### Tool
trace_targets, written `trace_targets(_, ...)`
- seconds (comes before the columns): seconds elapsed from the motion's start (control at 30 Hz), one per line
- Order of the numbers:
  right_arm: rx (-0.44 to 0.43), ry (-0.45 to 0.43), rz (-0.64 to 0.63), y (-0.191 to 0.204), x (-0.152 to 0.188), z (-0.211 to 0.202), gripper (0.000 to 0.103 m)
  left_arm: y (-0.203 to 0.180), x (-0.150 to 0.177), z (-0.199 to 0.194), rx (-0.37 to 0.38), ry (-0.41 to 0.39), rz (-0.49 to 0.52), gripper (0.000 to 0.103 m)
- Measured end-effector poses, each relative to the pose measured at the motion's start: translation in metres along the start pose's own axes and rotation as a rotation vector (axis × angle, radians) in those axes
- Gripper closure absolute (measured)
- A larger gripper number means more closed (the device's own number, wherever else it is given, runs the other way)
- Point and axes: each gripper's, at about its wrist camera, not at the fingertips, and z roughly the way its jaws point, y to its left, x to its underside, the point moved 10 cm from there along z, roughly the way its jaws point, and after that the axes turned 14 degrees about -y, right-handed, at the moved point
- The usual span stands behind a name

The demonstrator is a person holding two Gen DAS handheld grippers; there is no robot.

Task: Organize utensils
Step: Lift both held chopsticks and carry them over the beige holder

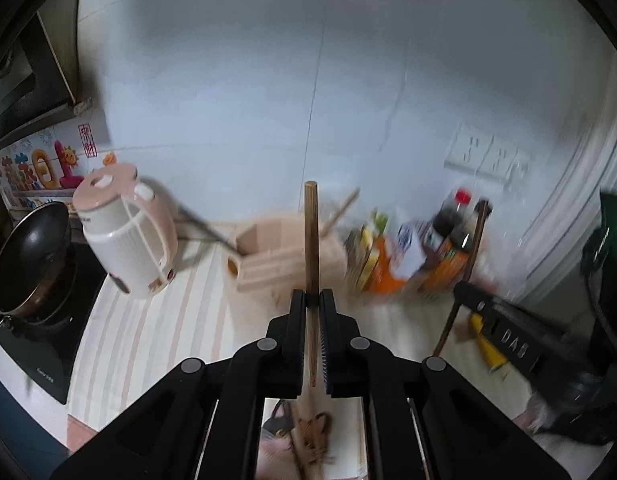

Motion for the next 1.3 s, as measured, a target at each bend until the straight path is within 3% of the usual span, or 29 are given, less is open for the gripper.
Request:
trace_targets(0.27,-0.064,-0.072,0.014,0.021,-0.067,0.004,0.097,0.012,-0.084,0.002,-0.018,-0.103,-0.074,0.099)
trace_targets(0.53,-0.142,-0.154,0.023,0.065,-0.132,0.025,0.097,0.043,-0.129,0.029,-0.089,-0.137,-0.090,0.099)
trace_targets(0.73,-0.189,-0.217,-0.005,0.107,-0.161,0.052,0.097,0.064,-0.128,0.058,-0.127,-0.105,-0.107,0.099)
trace_targets(0.9,-0.205,-0.243,-0.011,0.126,-0.165,0.080,0.097,0.071,-0.113,0.085,-0.132,-0.046,-0.129,0.099)
trace_targets(1.3,-0.186,-0.167,-0.093,0.132,-0.120,0.136,0.097,0.069,-0.064,0.121,-0.107,0.087,-0.118,0.099)
